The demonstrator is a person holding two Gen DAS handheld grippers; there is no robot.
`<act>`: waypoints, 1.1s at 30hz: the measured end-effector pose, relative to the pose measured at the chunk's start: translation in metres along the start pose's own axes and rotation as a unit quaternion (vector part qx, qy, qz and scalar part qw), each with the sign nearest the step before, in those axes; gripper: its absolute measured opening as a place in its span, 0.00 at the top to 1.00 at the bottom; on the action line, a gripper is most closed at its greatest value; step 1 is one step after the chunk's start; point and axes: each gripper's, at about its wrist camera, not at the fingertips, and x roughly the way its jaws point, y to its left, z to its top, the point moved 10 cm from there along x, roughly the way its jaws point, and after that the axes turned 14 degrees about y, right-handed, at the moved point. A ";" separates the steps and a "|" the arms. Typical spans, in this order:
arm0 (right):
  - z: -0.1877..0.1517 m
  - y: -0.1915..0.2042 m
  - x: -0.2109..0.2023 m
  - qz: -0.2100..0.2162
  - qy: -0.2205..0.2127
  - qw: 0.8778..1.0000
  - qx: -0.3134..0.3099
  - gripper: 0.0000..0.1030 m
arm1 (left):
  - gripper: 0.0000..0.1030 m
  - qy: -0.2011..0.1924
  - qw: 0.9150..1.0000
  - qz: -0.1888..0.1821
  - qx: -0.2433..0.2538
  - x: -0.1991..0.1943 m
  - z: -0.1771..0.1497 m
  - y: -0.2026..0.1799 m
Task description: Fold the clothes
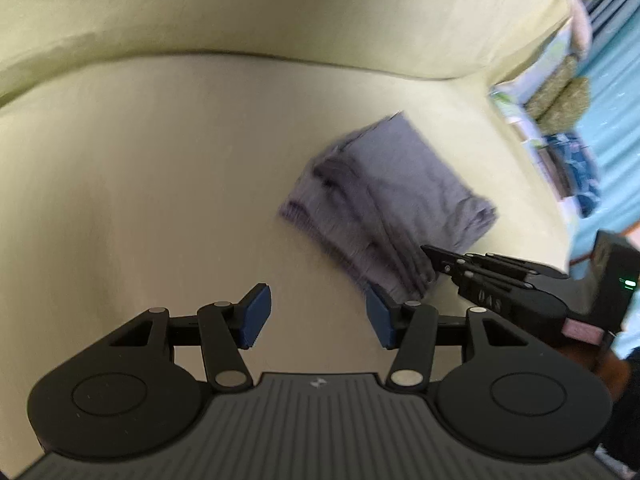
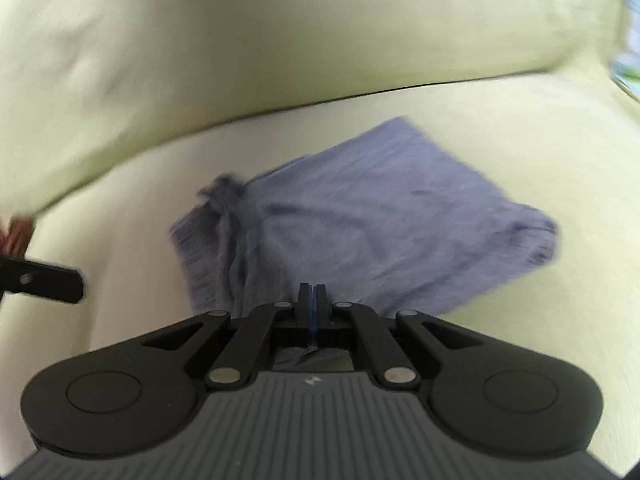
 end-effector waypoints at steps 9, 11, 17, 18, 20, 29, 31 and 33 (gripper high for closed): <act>0.008 0.030 -0.016 0.053 0.038 0.995 -0.081 0.97 | 0.45 -0.012 0.997 0.000 -0.076 -0.008 0.002 -0.014; 0.026 0.020 -0.028 0.078 0.030 0.994 -0.075 0.94 | 0.45 -0.025 0.996 0.012 -0.082 -0.008 0.006 -0.033; 0.094 -0.018 -0.033 0.168 0.054 0.967 -0.183 0.88 | 0.45 -0.057 0.981 0.066 -0.175 0.019 0.014 -0.087; 0.104 -0.016 -0.031 0.175 0.074 0.947 -0.260 0.88 | 0.45 -0.064 0.977 0.068 -0.194 0.022 0.015 -0.094; 0.115 -0.011 -0.033 0.179 0.088 0.913 -0.356 0.87 | 0.45 -0.077 0.965 0.080 -0.236 0.030 0.017 -0.106; 0.128 0.024 -0.001 0.188 0.141 0.774 -0.589 0.83 | 0.45 -0.092 0.904 0.104 -0.404 0.054 -0.003 -0.097; 0.128 0.036 0.010 0.193 0.139 0.763 -0.601 0.83 | 0.45 -0.099 0.890 0.096 -0.435 0.060 -0.011 -0.092; 0.126 0.043 0.014 0.198 0.138 0.758 -0.606 0.82 | 0.46 -0.113 0.873 0.091 -0.465 0.063 -0.016 -0.088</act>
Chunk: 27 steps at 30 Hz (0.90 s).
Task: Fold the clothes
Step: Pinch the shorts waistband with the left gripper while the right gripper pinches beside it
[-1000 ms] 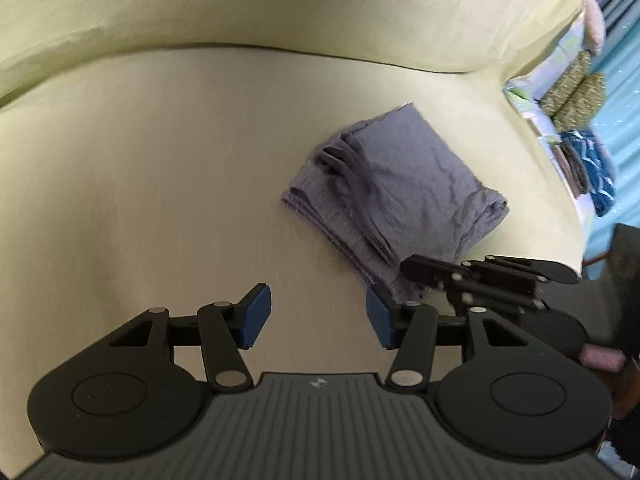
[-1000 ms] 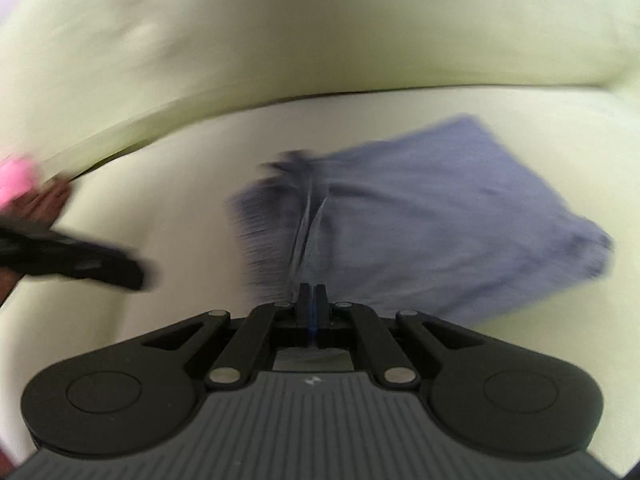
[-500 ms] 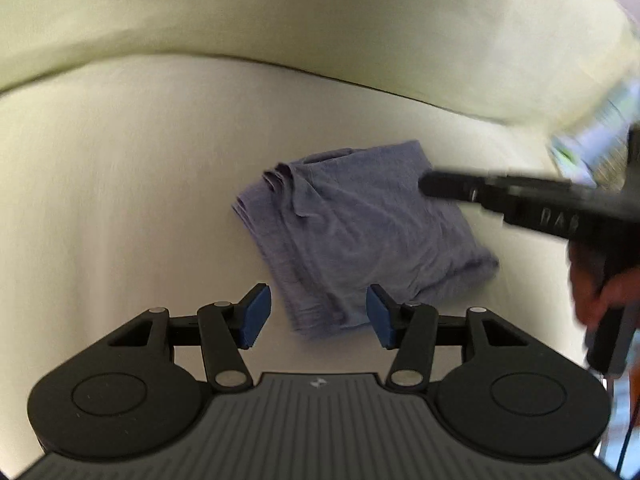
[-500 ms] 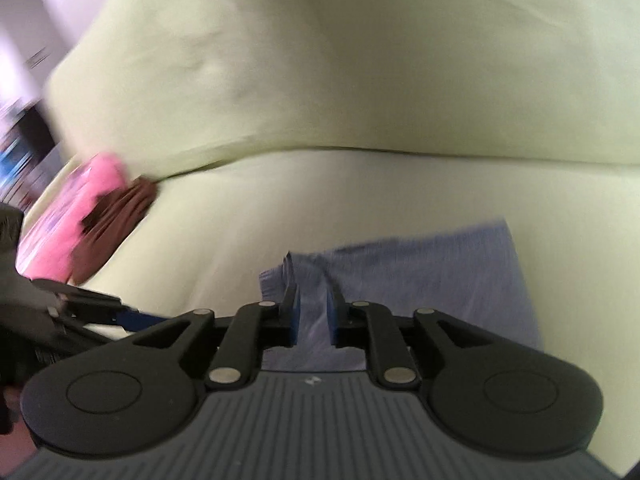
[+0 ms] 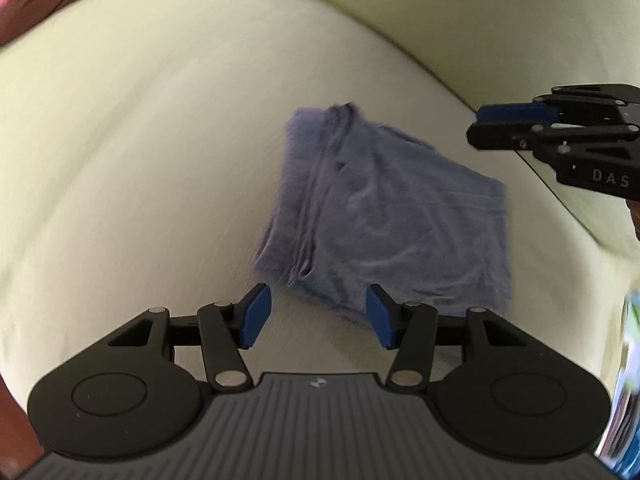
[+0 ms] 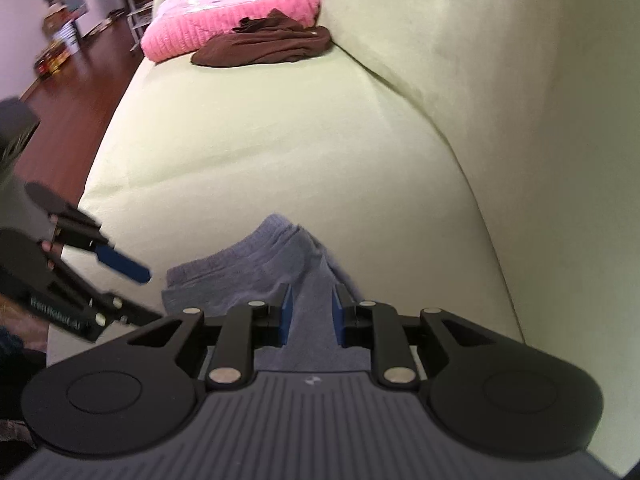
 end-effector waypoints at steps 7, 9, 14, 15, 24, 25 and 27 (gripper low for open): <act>0.011 0.007 0.014 0.024 -0.008 0.998 -0.063 0.74 | 0.50 -0.056 0.993 0.000 -0.103 -0.002 0.000 0.009; 0.008 0.006 0.010 0.024 -0.013 0.997 -0.079 0.74 | 0.57 -0.071 0.989 0.004 -0.128 -0.003 -0.002 0.008; 0.010 0.001 0.005 0.042 -0.024 0.994 -0.096 0.74 | 0.71 -0.101 0.981 0.009 -0.168 -0.005 -0.005 0.004; 0.011 0.000 0.007 0.044 -0.022 0.993 -0.104 0.74 | 0.74 -0.105 0.979 0.009 -0.173 -0.005 -0.005 0.004; 0.033 0.005 0.038 0.074 0.003 0.970 -0.230 0.74 | 0.87 -0.104 0.972 0.015 -0.209 0.002 -0.011 0.012; 0.036 0.006 0.042 0.077 0.010 0.965 -0.251 0.74 | 0.87 -0.104 0.972 0.014 -0.210 0.003 -0.011 0.012; 0.042 0.007 0.048 0.081 0.019 0.957 -0.279 0.74 | 0.87 -0.098 0.971 0.011 -0.217 0.006 -0.012 0.014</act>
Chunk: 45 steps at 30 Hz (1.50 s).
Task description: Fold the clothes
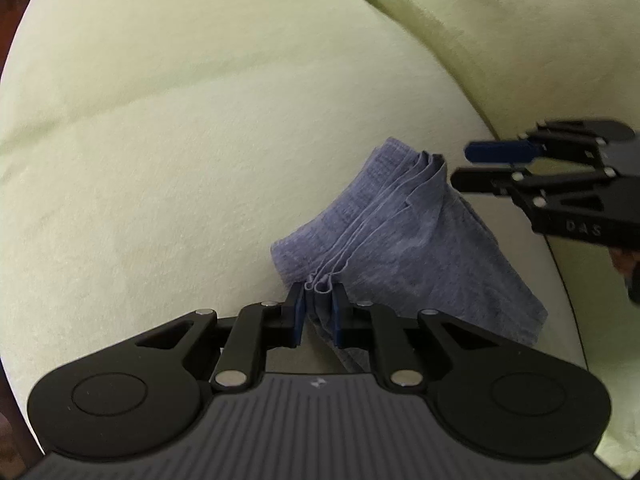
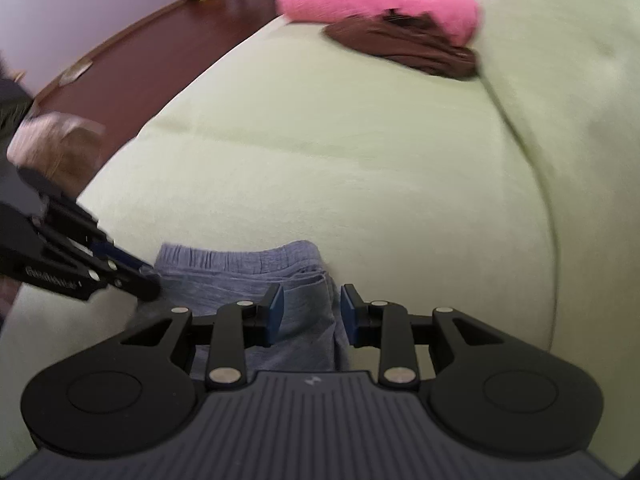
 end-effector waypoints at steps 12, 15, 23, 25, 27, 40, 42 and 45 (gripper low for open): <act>0.010 -0.005 0.028 0.063 0.057 0.993 -0.082 0.81 | 0.86 0.008 1.000 -0.007 -0.019 0.008 0.002 0.001; 0.009 -0.004 0.028 0.069 0.059 0.992 -0.085 0.87 | 0.86 0.007 1.000 -0.007 -0.021 0.007 0.001 0.002; 0.011 -0.001 0.031 0.068 0.052 0.992 -0.089 0.99 | 0.90 -0.006 1.000 -0.010 -0.017 0.001 -0.004 0.001; 0.012 0.002 0.027 0.064 0.043 0.993 -0.089 0.99 | 0.92 -0.012 1.000 -0.011 -0.012 -0.003 -0.005 0.000; 0.013 0.003 0.021 0.059 0.033 0.994 -0.090 0.99 | 0.94 -0.018 1.000 -0.008 -0.007 -0.007 -0.007 -0.001; 0.026 0.005 -0.007 0.036 -0.005 0.994 -0.098 0.99 | 0.95 -0.056 0.998 -0.007 0.004 -0.033 -0.011 -0.004; 0.029 0.004 -0.008 0.032 -0.010 0.995 -0.096 0.99 | 0.95 -0.060 0.998 -0.004 0.001 -0.036 -0.012 -0.001; 0.032 0.001 -0.004 0.026 -0.014 0.995 -0.094 0.99 | 0.95 -0.063 0.998 0.001 -0.001 -0.036 -0.015 0.006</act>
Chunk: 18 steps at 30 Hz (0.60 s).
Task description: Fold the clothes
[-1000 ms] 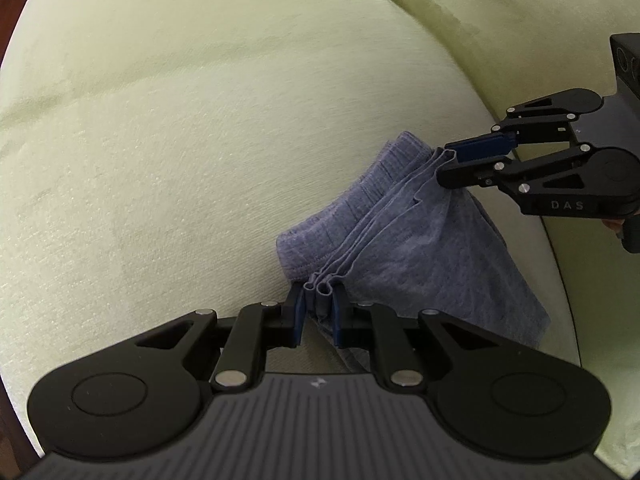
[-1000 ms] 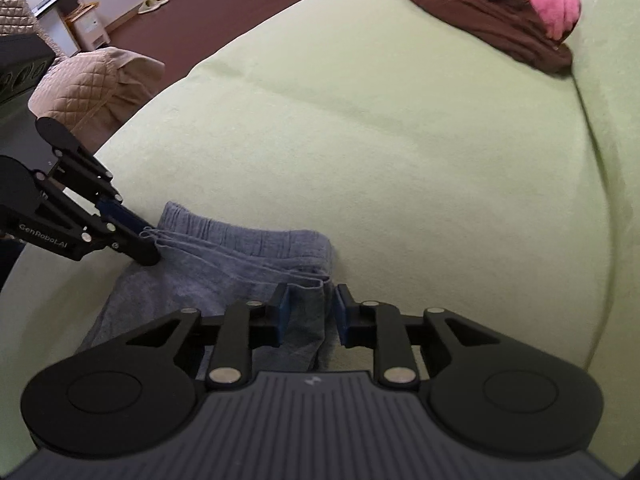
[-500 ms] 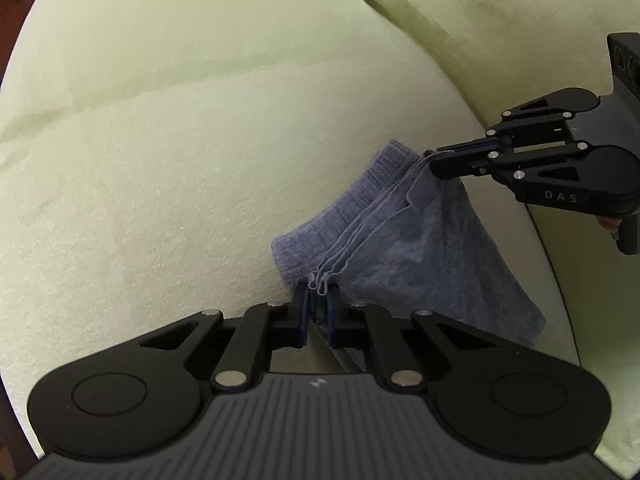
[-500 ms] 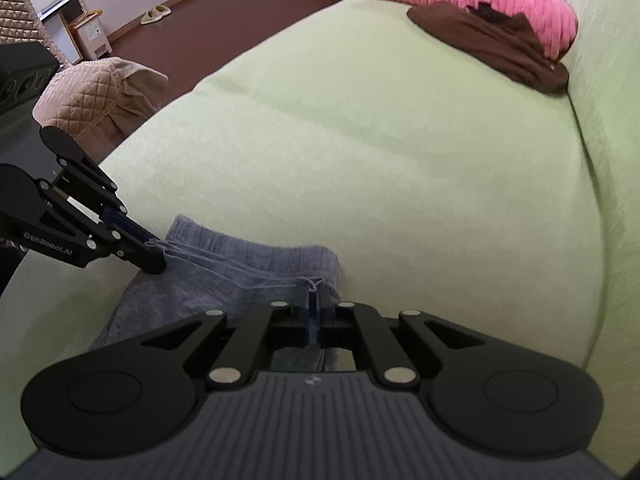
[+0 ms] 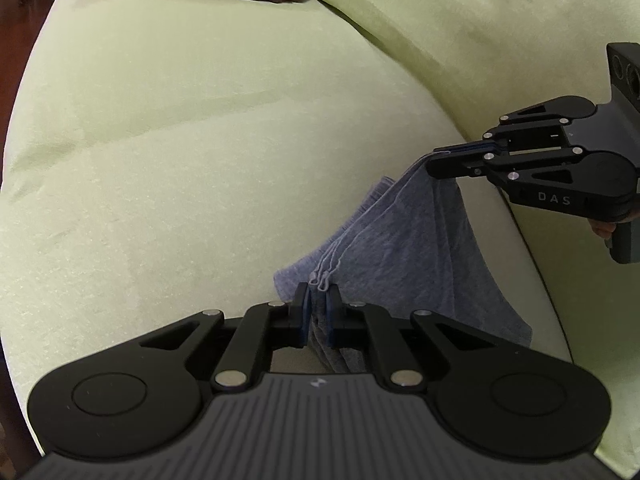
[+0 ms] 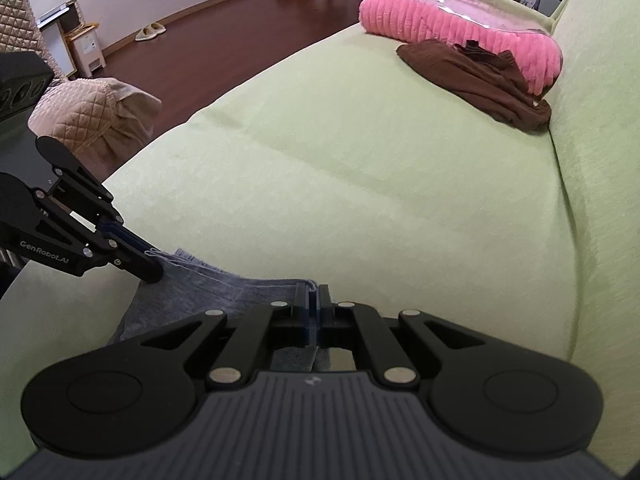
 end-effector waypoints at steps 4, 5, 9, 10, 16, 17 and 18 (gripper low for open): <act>0.002 -0.004 0.014 -0.001 0.007 1.000 0.005 0.99 | 0.95 0.006 1.000 0.006 0.001 0.001 -0.007 0.004; 0.001 -0.004 0.018 -0.002 0.012 1.000 0.004 0.99 | 0.95 0.010 1.000 0.008 0.000 0.002 -0.009 0.005; -0.002 -0.007 0.036 -0.008 0.028 1.000 0.011 0.98 | 0.93 0.028 1.000 0.008 -0.010 0.006 -0.017 0.011; -0.003 -0.007 0.039 -0.007 0.030 0.999 0.017 0.98 | 0.92 0.030 0.999 0.008 -0.014 0.006 -0.018 0.012; 0.000 -0.012 0.037 -0.025 0.014 0.999 0.040 0.85 | 0.88 0.049 0.998 0.017 -0.033 0.004 -0.025 0.017; 0.001 -0.013 0.036 -0.029 0.013 0.999 0.043 0.84 | 0.88 0.051 0.998 0.019 -0.033 0.003 -0.027 0.017; 0.001 -0.014 0.035 -0.033 0.012 0.998 0.046 0.83 | 0.88 0.053 0.998 0.020 -0.032 0.002 -0.028 0.017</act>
